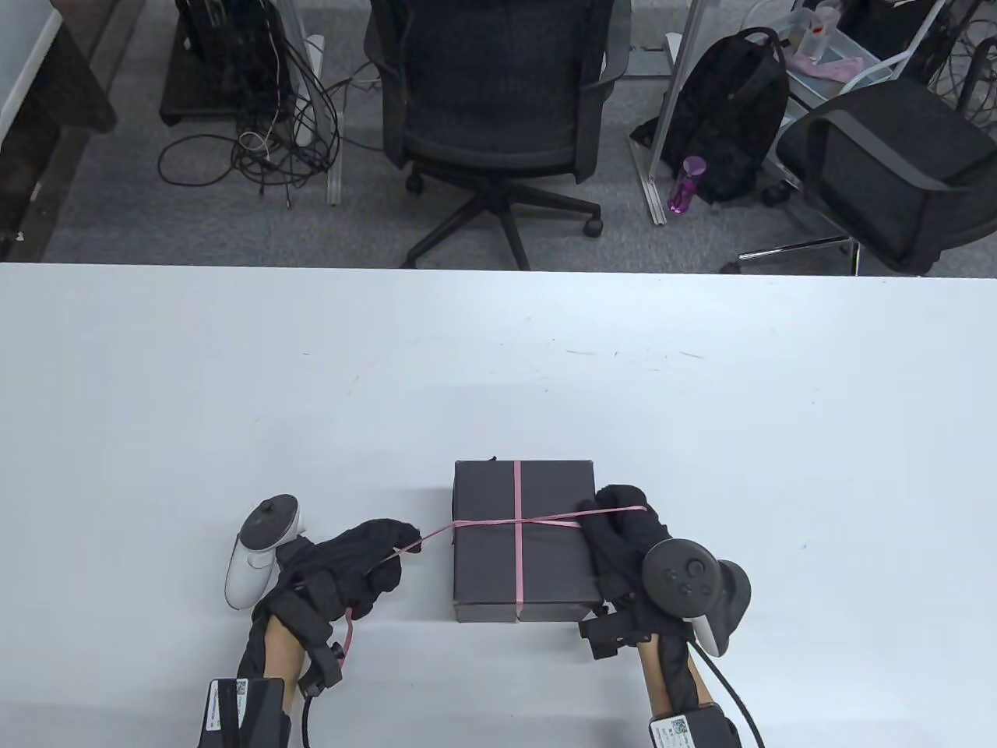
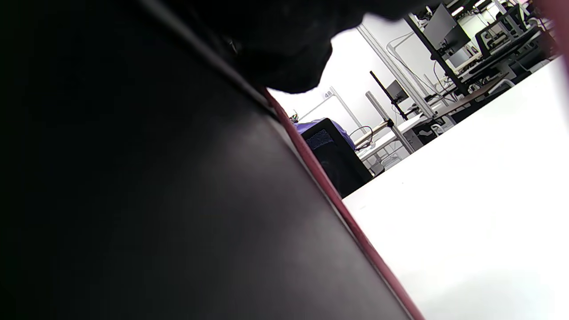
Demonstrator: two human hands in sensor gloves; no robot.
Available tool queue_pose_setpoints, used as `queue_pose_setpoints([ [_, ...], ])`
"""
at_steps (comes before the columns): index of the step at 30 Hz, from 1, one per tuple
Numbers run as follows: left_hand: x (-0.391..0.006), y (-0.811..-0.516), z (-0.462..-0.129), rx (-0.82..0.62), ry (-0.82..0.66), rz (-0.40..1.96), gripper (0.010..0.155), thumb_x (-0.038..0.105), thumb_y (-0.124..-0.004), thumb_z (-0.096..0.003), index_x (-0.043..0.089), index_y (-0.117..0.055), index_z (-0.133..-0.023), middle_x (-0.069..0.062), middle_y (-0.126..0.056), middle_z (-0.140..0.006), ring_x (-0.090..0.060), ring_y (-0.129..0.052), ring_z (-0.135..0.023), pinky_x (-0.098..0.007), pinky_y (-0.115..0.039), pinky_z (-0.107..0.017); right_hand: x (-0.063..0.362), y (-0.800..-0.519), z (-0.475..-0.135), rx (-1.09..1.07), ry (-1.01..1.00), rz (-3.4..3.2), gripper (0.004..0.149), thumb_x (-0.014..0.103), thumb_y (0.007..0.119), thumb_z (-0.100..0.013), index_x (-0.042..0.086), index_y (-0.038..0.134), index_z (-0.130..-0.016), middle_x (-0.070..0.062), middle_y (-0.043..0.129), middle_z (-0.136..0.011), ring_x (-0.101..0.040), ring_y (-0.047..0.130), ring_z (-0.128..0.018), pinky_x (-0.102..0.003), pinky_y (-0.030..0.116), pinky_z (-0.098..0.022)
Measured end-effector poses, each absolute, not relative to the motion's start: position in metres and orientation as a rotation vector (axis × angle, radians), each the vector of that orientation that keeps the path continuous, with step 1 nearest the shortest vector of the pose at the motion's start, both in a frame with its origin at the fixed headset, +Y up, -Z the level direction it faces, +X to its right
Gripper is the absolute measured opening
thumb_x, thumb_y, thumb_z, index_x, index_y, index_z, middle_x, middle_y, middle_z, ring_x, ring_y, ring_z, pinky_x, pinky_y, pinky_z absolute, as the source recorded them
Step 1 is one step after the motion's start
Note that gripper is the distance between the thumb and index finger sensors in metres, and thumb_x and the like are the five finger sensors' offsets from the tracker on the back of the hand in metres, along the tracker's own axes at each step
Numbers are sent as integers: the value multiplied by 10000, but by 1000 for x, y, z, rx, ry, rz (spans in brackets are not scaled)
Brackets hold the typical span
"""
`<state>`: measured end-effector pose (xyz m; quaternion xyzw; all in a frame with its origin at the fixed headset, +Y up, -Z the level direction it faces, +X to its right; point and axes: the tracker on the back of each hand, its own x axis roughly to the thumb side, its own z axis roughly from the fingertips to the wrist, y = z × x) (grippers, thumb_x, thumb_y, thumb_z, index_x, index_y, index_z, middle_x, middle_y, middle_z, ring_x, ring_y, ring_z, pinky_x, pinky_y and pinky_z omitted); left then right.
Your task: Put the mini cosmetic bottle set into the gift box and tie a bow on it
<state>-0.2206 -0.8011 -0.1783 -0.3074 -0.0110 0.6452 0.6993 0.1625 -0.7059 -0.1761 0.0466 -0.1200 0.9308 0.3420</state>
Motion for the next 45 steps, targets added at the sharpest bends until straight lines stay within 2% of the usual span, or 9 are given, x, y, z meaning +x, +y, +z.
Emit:
queue_pose_setpoints([
  [3,-218,-793,-182,-698,-40,885,465,451,-681,-612,246,-758,-1023,144,-962,-506,-20,-892,-116,-250,-857,-136,162,-706,-176,121,-313,2422,496,375,705,-602,-36,714,-879,-96,864,-600,-20,865,-166,-192,813,-87],
  [5,-208,-788,-183,-745,-146,836,453,470,-744,-580,279,-791,-987,145,-956,-463,-26,-879,-109,-254,-855,-139,161,-705,-176,118,-317,2438,497,374,705,-602,-39,715,-878,-97,864,-599,-23,865,-163,-196,812,-86],
  [15,-185,-783,-178,-841,-574,1403,476,620,-813,-377,357,-984,-735,179,-980,-340,-31,-891,-55,-260,-881,-102,162,-706,-175,109,-318,2424,512,371,705,-603,-54,703,-888,-95,863,-592,-19,858,-154,-193,808,-78],
  [18,-179,-778,-177,-792,-668,1649,476,629,-718,-445,379,-964,-767,200,-970,-358,-10,-889,-69,-240,-883,-109,160,-704,-174,125,-329,2447,518,368,706,-603,-59,695,-895,-92,862,-591,-19,856,-153,-193,807,-78],
  [20,-174,-774,-177,-755,-704,1742,548,637,-575,-502,415,-860,-915,218,-949,-415,11,-887,-112,-220,-880,-142,157,-702,-173,140,-358,2475,526,360,714,-600,-64,678,-910,-86,860,-590,-19,856,-153,-194,807,-78],
  [25,-157,-742,-182,-620,-511,1866,605,605,-511,-560,399,-513,-1129,148,-926,-515,-54,-877,-186,-277,-837,-202,145,-684,-167,271,-500,2706,650,345,742,-588,-43,500,-1050,-81,845,-631,-17,857,-168,-189,810,-92],
  [28,-145,-710,-187,-403,-386,1575,602,589,-518,-605,354,-423,-1151,161,-911,-534,-31,-879,-192,-255,-846,-206,136,-669,-160,428,-578,2792,694,371,699,-606,112,341,-1141,-129,836,-686,-11,853,-179,-181,806,-99],
  [32,-116,-677,-188,-153,-254,1205,599,565,-580,-601,333,-459,-1139,155,-930,-500,-29,-879,-151,-254,-847,-166,125,-651,-155,615,-416,2714,668,309,639,-626,310,194,-1126,-195,785,-806,-27,848,-205,-195,799,-122],
  [45,-70,-665,-186,-18,-203,643,669,496,-746,-579,364,-398,-1135,178,-919,-461,-15,-871,-123,-226,-828,-132,114,-652,-162,723,-111,2357,642,179,568,-620,369,190,-1102,-231,774,-863,-59,859,-219,-222,805,-130],
])
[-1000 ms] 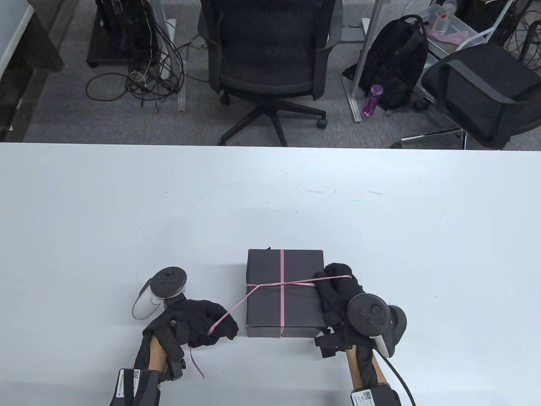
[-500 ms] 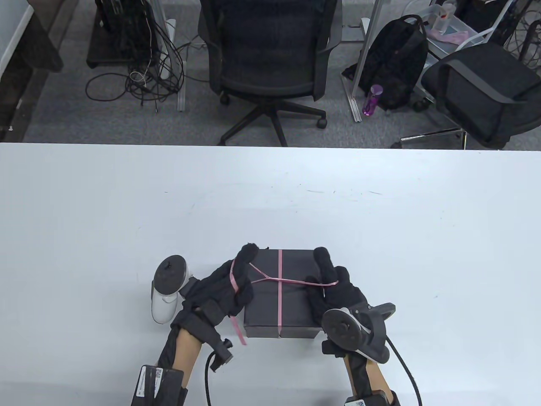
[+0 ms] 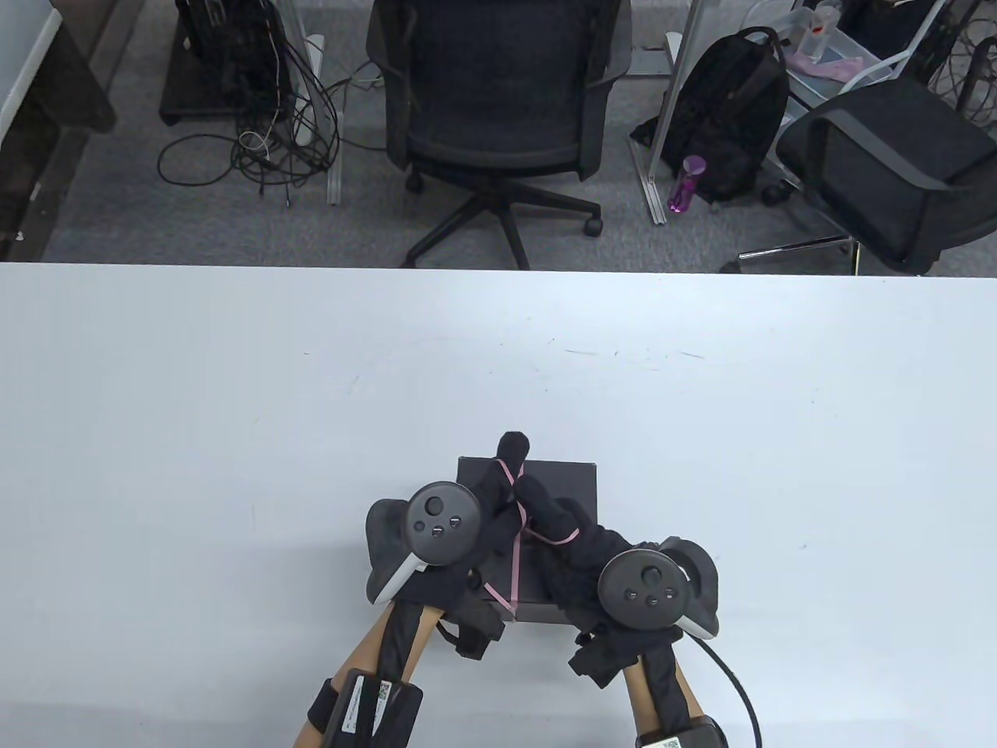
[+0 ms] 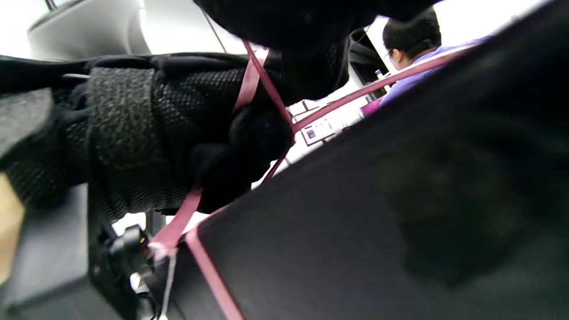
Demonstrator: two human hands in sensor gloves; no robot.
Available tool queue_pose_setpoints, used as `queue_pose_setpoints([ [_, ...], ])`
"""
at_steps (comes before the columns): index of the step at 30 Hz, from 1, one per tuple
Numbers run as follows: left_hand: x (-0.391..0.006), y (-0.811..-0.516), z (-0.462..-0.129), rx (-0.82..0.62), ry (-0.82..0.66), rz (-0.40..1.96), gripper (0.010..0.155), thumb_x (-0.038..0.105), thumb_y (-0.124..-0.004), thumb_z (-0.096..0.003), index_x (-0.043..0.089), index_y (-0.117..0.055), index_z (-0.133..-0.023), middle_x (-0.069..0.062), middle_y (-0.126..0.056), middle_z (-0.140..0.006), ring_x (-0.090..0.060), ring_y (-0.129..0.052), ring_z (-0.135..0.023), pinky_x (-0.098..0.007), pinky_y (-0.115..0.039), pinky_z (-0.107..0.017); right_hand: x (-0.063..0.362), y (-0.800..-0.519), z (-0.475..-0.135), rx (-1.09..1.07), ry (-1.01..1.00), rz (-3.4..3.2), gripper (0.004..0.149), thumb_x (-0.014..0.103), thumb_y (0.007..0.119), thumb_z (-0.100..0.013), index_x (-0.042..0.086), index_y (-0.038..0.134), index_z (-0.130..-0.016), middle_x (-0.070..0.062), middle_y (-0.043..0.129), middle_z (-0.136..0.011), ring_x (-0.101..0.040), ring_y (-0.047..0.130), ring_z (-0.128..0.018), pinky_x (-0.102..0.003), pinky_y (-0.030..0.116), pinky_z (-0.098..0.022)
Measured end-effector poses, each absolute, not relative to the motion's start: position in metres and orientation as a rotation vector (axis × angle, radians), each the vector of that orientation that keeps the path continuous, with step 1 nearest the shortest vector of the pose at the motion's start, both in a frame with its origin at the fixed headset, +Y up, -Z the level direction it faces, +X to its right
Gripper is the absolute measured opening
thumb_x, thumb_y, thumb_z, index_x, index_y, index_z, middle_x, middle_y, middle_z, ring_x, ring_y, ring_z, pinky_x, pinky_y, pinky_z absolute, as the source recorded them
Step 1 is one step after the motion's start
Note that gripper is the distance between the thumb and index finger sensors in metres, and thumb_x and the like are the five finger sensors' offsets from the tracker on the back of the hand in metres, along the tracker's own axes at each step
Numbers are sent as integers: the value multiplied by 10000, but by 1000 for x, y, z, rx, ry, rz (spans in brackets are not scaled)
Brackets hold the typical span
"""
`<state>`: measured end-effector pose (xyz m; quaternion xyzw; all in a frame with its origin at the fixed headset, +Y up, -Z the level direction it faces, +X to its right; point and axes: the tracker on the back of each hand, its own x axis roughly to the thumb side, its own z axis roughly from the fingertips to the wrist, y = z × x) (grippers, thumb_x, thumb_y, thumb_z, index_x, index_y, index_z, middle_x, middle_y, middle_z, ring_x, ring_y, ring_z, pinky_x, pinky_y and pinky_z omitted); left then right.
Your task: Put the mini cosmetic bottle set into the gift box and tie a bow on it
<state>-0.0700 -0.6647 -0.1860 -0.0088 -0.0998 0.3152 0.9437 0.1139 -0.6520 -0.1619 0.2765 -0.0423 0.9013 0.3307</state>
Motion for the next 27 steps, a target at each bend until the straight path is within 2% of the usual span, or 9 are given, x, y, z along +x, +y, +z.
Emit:
queue_pose_setpoints([
  [4,-59,-664,-179,42,-246,494,720,510,-789,-550,379,-380,-1128,170,-915,-442,-16,-870,-123,-219,-820,-134,119,-658,-166,606,-148,2354,608,200,580,-615,324,276,-1127,-178,838,-755,-60,864,-198,-224,808,-111],
  [9,-51,-665,-172,107,-267,384,749,538,-801,-523,354,-392,-1124,180,-906,-427,-11,-871,-124,-210,-820,-141,119,-664,-167,561,-187,2403,565,305,629,-596,185,431,-1111,-116,864,-620,-54,865,-178,-209,802,-88],
  [10,-53,-666,-172,110,-266,405,766,540,-806,-519,351,-376,-1125,181,-905,-429,-11,-871,-125,-209,-820,-142,118,-665,-167,544,-225,2422,579,325,633,-596,81,461,-1092,-96,862,-616,-40,866,-176,-197,804,-85],
  [11,-53,-666,-172,114,-280,417,774,535,-817,-515,375,-357,-1118,174,-907,-431,-16,-872,-127,-211,-818,-142,118,-665,-167,518,-253,2420,629,357,658,-582,-95,581,-1013,-92,869,-598,-35,867,-161,-191,802,-69],
  [14,-48,-667,-167,153,-297,336,781,528,-821,-511,382,-345,-1114,170,-907,-432,-18,-869,-132,-210,-817,-150,118,-665,-168,533,-215,2428,557,374,715,-570,-47,711,-935,-91,888,-563,-39,868,-151,-190,798,-65],
  [18,-43,-668,-161,200,-309,260,773,517,-808,-533,408,-301,-1105,165,-891,-445,-17,-853,-146,-220,-817,-163,119,-666,-166,499,-303,2462,488,371,765,-584,-33,805,-854,-83,915,-516,-34,871,-129,-178,795,-47],
  [22,-46,-671,-155,248,-359,255,731,499,-786,-556,439,-293,-1092,164,-874,-456,-10,-842,-158,-220,-811,-176,121,-666,-163,441,-342,2499,422,345,755,-606,-22,854,-791,-81,929,-471,-55,872,-118,-188,787,-53],
  [26,-53,-675,-154,274,-391,340,690,495,-785,-558,460,-331,-1076,175,-866,-467,-6,-842,-170,-217,-797,-184,127,-671,-169,419,-258,2496,432,346,759,-588,-10,818,-826,-41,905,-494,-23,851,-139,-185,776,-54],
  [27,-54,-675,-154,280,-398,350,675,492,-787,-557,468,-349,-1071,174,-866,-467,-7,-842,-171,-219,-795,-184,129,-673,-173,418,-183,2464,446,341,774,-578,-17,801,-843,-39,896,-507,-19,846,-149,-186,773,-60],
])
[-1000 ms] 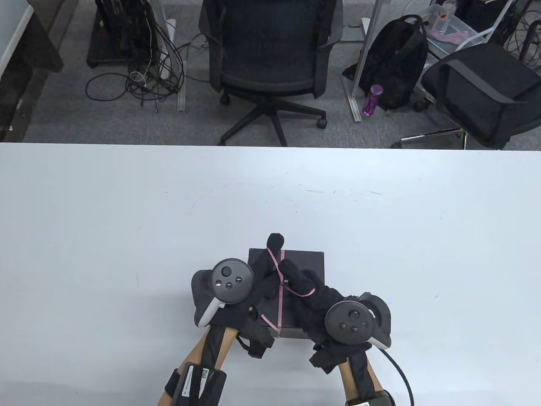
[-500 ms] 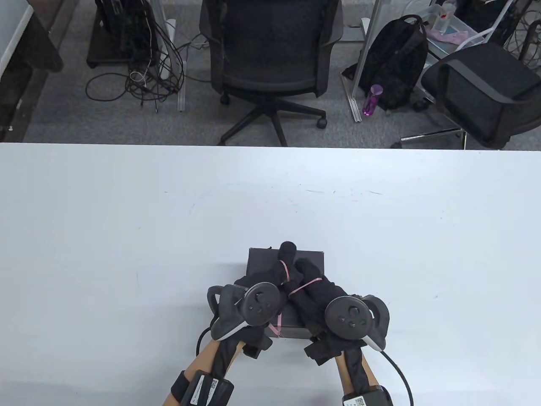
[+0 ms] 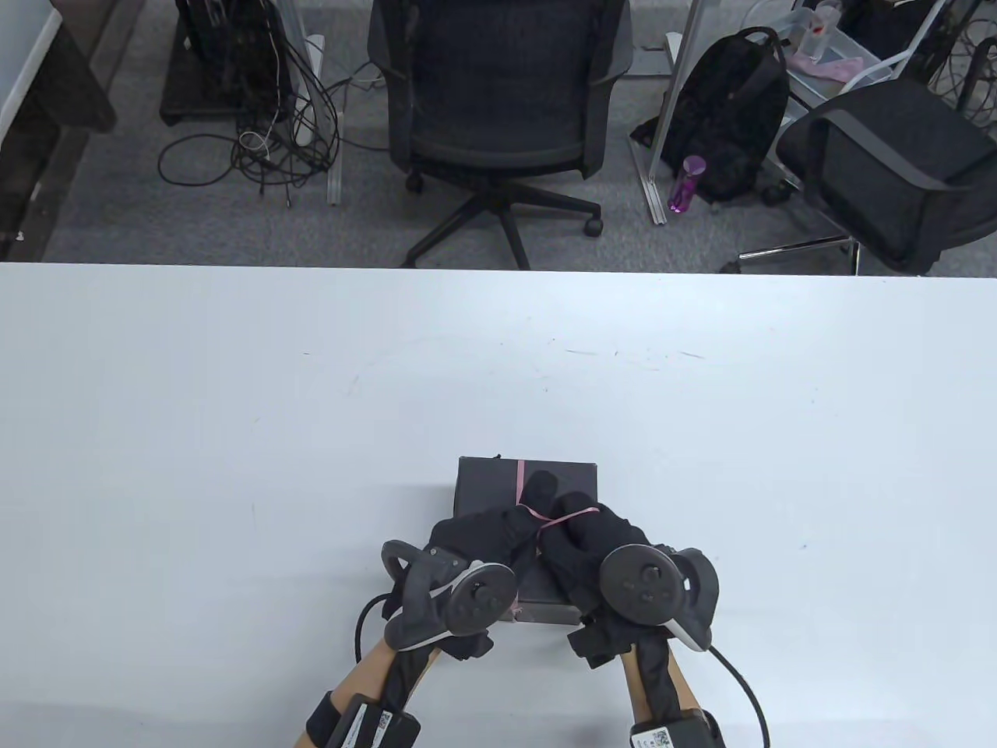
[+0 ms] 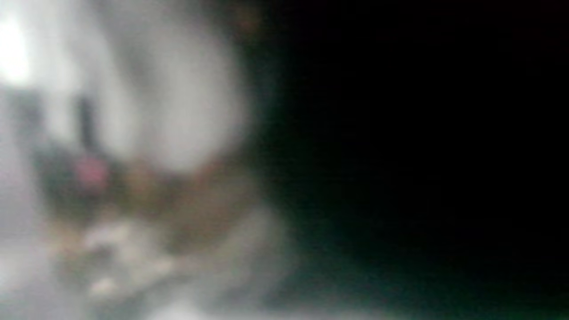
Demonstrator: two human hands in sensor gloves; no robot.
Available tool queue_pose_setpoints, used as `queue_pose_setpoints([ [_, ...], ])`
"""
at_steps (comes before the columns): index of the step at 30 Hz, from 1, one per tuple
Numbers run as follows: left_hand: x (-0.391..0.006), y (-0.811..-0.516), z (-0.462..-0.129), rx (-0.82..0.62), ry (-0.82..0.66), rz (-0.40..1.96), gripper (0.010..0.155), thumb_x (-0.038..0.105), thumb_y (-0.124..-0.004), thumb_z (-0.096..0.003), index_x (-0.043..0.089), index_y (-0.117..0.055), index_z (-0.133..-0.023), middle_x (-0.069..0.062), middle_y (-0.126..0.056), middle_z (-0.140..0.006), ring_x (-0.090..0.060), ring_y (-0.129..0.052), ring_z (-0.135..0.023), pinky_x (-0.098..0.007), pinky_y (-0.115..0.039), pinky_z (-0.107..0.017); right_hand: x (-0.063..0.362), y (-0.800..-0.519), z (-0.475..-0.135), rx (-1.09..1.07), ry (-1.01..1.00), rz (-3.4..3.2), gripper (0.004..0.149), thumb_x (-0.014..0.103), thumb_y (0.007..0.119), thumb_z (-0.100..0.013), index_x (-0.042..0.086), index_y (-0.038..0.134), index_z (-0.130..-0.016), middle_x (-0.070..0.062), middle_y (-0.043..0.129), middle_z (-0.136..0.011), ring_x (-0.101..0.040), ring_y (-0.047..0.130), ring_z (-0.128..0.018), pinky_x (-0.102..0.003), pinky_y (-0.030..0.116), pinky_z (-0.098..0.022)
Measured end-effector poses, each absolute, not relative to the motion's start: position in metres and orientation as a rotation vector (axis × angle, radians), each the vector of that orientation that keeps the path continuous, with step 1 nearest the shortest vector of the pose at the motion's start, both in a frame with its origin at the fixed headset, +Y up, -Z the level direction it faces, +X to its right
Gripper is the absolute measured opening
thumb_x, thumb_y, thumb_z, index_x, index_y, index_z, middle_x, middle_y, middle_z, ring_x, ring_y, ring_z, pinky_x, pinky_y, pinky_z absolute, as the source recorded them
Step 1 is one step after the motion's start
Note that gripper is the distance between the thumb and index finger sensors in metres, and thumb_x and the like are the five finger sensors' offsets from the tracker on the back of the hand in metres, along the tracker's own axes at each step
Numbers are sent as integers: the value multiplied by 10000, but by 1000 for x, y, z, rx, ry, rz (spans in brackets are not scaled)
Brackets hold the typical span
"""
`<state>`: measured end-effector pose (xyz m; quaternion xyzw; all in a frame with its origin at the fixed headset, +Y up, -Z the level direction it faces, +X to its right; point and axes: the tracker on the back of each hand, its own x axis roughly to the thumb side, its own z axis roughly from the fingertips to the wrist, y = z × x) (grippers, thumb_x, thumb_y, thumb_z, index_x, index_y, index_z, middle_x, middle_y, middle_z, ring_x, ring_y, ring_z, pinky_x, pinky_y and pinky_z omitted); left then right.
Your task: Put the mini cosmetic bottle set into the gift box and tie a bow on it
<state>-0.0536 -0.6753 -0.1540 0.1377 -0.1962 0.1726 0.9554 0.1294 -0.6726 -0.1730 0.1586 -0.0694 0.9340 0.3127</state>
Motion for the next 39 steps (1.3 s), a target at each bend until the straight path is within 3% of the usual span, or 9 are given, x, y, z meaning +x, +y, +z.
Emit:
queue_pose_setpoints([
  [3,-55,-678,-153,305,-423,383,640,479,-803,-548,486,-402,-1046,164,-866,-470,-18,-839,-180,-231,-784,-188,134,-676,-178,421,-76,2427,478,345,797,-561,-12,767,-876,-15,870,-532,5,826,-180,-185,770,-80],
  [13,-52,-679,-152,326,-650,404,545,352,-867,-523,553,-563,-927,67,-866,-454,-110,-827,-200,-313,-785,-225,130,-675,-180,510,-34,2527,506,324,842,-517,7,743,-899,9,843,-540,24,800,-204,-191,779,-102],
  [18,-50,-677,-152,314,-708,360,523,326,-868,-524,522,-603,-930,47,-864,-454,-134,-825,-200,-342,-789,-236,128,-674,-179,547,-23,2564,517,320,830,-521,8,724,-920,10,832,-558,26,792,-222,-195,782,-116],
  [22,-46,-677,-148,335,-679,284,520,345,-859,-524,501,-623,-960,55,-869,-449,-135,-821,-190,-354,-787,-226,126,-674,-179,565,-5,2596,511,312,815,-536,8,707,-932,14,820,-569,29,786,-232,-195,782,-123],
  [26,-40,-676,-141,388,-550,80,487,443,-797,-548,587,-545,-939,87,-872,-473,-106,-822,-199,-340,-794,-223,124,-674,-177,559,-57,2632,481,301,795,-550,10,717,-924,25,813,-560,41,775,-227,-187,782,-118],
  [39,-57,-681,-145,409,-424,283,358,589,-828,-478,603,-707,-816,104,-897,-468,-60,-825,-192,-288,-792,-210,132,-680,-175,568,-179,2503,357,304,828,-537,101,882,-826,0,858,-526,43,792,-206,-187,793,-105],
])
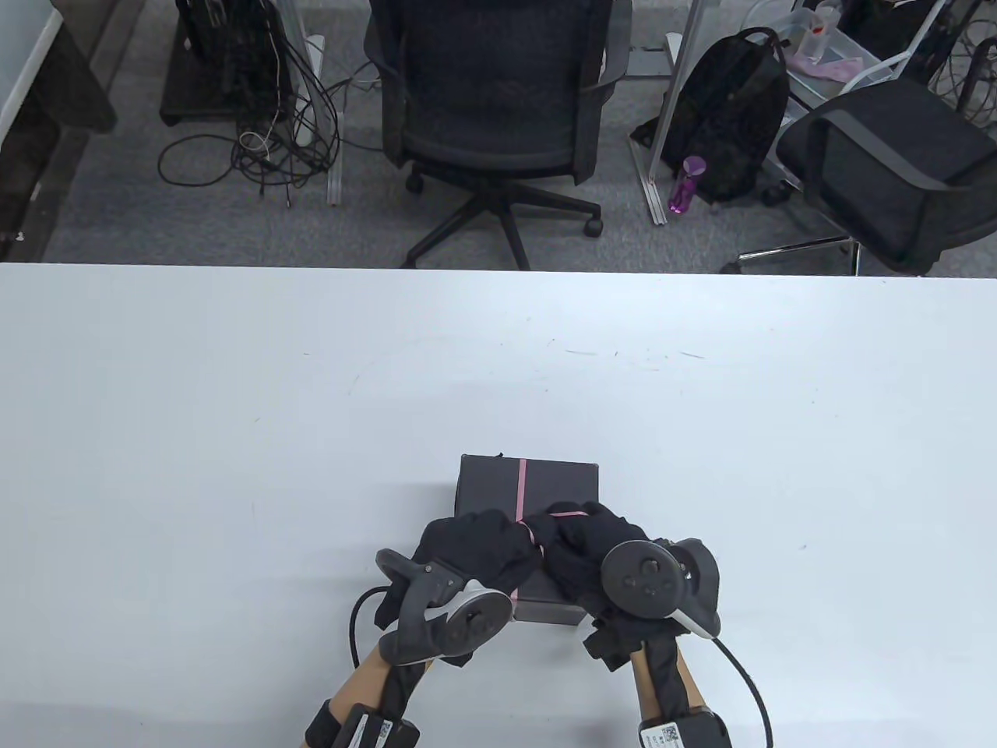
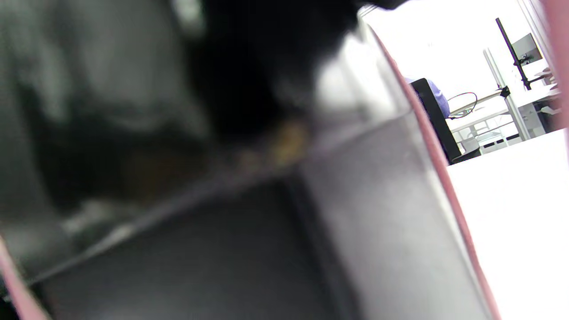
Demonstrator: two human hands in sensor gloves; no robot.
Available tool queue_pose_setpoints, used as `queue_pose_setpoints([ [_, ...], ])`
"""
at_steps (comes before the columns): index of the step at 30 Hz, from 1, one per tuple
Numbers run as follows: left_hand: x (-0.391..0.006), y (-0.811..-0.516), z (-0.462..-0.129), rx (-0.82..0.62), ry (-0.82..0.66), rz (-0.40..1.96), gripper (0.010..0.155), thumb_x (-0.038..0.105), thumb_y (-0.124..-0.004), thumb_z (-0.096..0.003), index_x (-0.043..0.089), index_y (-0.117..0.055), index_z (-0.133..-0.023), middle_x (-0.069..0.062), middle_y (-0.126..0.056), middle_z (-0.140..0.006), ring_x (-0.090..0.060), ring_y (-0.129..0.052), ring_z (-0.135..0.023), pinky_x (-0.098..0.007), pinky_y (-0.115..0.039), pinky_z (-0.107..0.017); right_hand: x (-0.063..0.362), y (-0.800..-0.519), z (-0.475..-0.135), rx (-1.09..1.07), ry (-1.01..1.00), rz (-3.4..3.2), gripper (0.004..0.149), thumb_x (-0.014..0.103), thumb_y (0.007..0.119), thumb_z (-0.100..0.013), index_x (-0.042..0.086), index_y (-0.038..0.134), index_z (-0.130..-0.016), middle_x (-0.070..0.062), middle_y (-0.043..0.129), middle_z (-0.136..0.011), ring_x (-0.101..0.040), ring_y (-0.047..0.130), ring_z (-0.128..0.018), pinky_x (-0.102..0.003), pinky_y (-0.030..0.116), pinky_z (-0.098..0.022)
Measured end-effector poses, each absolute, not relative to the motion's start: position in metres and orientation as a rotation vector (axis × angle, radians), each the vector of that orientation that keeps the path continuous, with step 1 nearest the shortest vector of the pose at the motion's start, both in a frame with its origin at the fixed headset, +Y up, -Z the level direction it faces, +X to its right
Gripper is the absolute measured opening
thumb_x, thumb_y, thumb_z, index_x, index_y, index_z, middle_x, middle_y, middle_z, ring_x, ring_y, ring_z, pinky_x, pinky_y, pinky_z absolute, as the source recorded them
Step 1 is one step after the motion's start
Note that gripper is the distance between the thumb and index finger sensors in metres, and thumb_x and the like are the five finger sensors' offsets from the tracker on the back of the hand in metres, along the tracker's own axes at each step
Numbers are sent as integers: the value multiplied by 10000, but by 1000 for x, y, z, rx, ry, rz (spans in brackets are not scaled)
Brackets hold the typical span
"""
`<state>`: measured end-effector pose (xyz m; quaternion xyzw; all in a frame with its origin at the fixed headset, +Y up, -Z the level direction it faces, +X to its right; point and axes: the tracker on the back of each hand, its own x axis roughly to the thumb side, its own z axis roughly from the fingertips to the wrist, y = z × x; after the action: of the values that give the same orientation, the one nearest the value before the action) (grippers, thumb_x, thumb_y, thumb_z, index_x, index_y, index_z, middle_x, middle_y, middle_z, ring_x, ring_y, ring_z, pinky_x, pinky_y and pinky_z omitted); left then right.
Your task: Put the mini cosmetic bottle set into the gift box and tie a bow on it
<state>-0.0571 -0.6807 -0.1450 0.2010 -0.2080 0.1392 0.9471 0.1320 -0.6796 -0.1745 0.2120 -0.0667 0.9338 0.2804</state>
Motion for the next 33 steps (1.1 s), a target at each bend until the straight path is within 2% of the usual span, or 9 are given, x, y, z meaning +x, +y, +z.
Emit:
queue_pose_setpoints([
  [4,-59,-682,-144,400,-416,320,347,573,-798,-499,571,-721,-838,106,-888,-491,-69,-816,-212,-296,-774,-231,135,-678,-174,570,-118,2457,364,294,839,-534,106,896,-840,-43,869,-572,10,819,-237,-219,806,-137],
  [9,-62,-682,-145,332,-439,325,367,523,-729,-541,511,-710,-908,119,-871,-579,-53,-817,-261,-286,-768,-270,132,-669,-169,579,-93,2510,399,298,816,-535,87,874,-869,-102,840,-700,-68,858,-367,-307,832,-232],
  [10,-64,-681,-146,310,-427,329,392,513,-703,-554,434,-719,-938,122,-866,-620,-44,-827,-284,-276,-772,-286,132,-666,-167,560,-101,2514,397,309,812,-537,97,867,-868,-147,815,-783,-119,873,-437,-361,843,-293],
  [13,-72,-678,-148,251,-437,420,398,490,-691,-562,422,-711,-954,92,-869,-728,-48,-867,-354,-278,-780,-318,136,-657,-162,542,-166,2503,393,309,820,-532,69,880,-838,-244,728,-952,-300,862,-662,-549,793,-463],
  [15,-80,-677,-151,202,-445,496,398,494,-698,-559,425,-724,-950,73,-864,-807,-55,-902,-423,-273,-791,-340,139,-655,-161,538,-182,2518,395,308,820,-535,57,875,-836,-291,662,-1028,-420,803,-786,-645,724,-525],
  [17,-87,-675,-152,161,-442,560,399,498,-696,-563,426,-725,-954,65,-851,-873,-76,-938,-499,-277,-813,-367,140,-655,-161,531,-177,2527,394,303,818,-540,50,871,-837,-318,620,-1062,-490,741,-844,-694,677,-551],
  [20,-101,-672,-153,68,-441,686,404,489,-685,-577,407,-731,-970,9,-804,-994,-168,-957,-676,-374,-834,-478,142,-655,-163,518,-155,2529,396,306,808,-556,33,858,-839,-338,608,-1069,-598,630,-890,-763,596,-572],
  [28,-117,-668,-152,102,-335,600,407,486,-668,-590,364,-756,-968,-44,-768,-1060,-243,-939,-792,-526,-801,-608,151,-655,-165,482,-102,2505,394,316,803,-574,2,855,-807,-367,591,-1069,-653,558,-901,-799,546,-575],
  [33,-121,-675,-154,117,-251,510,392,508,-645,-598,348,-794,-923,-64,-770,-1065,-310,-922,-826,-575,-772,-629,155,-656,-166,471,-79,2514,321,280,818,-571,-19,902,-652,-343,653,-1039,-641,584,-896,-791,560,-572],
])
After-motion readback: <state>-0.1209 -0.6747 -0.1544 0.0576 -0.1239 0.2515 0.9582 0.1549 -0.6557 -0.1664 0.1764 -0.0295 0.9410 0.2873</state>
